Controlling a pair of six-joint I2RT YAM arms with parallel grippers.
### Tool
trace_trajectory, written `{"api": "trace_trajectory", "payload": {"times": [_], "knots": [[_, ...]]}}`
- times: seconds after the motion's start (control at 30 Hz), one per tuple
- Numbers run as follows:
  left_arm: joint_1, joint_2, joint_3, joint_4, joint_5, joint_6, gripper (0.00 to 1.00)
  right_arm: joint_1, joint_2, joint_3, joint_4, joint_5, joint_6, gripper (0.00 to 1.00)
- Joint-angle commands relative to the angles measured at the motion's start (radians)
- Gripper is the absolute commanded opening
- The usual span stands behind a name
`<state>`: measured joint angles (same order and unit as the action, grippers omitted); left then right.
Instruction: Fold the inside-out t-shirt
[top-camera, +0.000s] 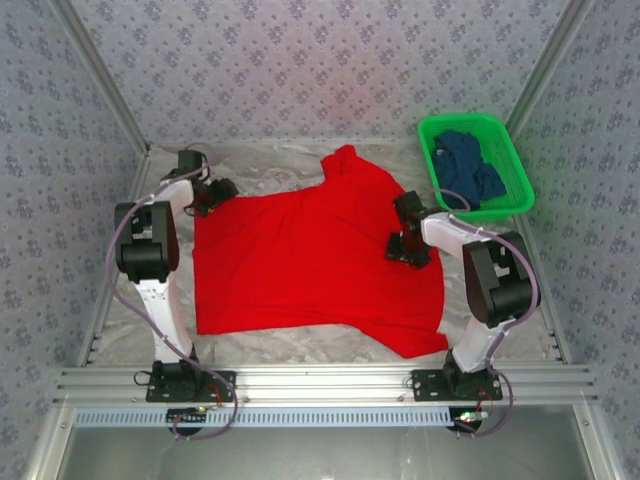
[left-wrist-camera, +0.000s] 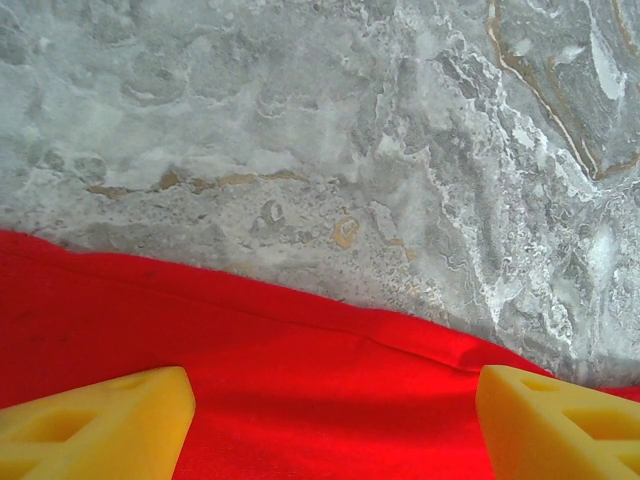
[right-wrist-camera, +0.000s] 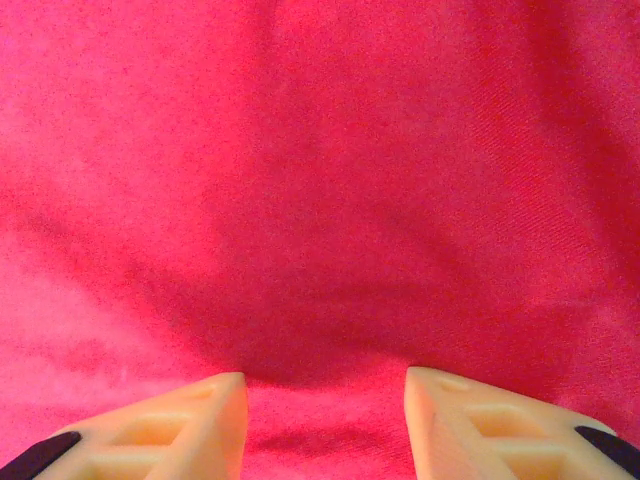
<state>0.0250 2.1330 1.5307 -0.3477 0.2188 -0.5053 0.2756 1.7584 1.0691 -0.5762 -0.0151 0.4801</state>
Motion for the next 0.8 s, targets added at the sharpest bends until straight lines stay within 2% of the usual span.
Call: {"api": "trace_trajectory", "payload": {"times": [0.0, 0.17, 0.33, 0.47, 0.6, 0.77], "knots": [[0.027, 0.065, 0.028, -0.105, -0.031, 0.01, 0.76, -0.034, 0.074, 0.111, -0.05, 0.04, -0.031, 0.47], [0.028, 0.145, 0.161, -0.15, 0.004, 0.006, 0.75, -0.087, 0.182, 0.299, -0.065, 0.016, -0.08, 0.47], [0.028, 0.136, 0.225, -0.161, 0.023, 0.001, 0.76, -0.046, 0.172, 0.4, 0.097, -0.034, -0.161, 0.5], [0.026, 0.044, 0.152, -0.097, 0.004, -0.015, 0.78, -0.015, 0.223, 0.49, 0.197, -0.06, -0.162, 0.52], [0.025, -0.093, -0.013, 0.013, -0.033, -0.053, 0.78, 0.003, 0.294, 0.566, 0.161, -0.048, -0.156, 0.52], [0.02, -0.171, -0.139, 0.088, 0.008, -0.079, 0.79, 0.006, 0.391, 0.63, 0.188, -0.115, -0.159, 0.52]]}}
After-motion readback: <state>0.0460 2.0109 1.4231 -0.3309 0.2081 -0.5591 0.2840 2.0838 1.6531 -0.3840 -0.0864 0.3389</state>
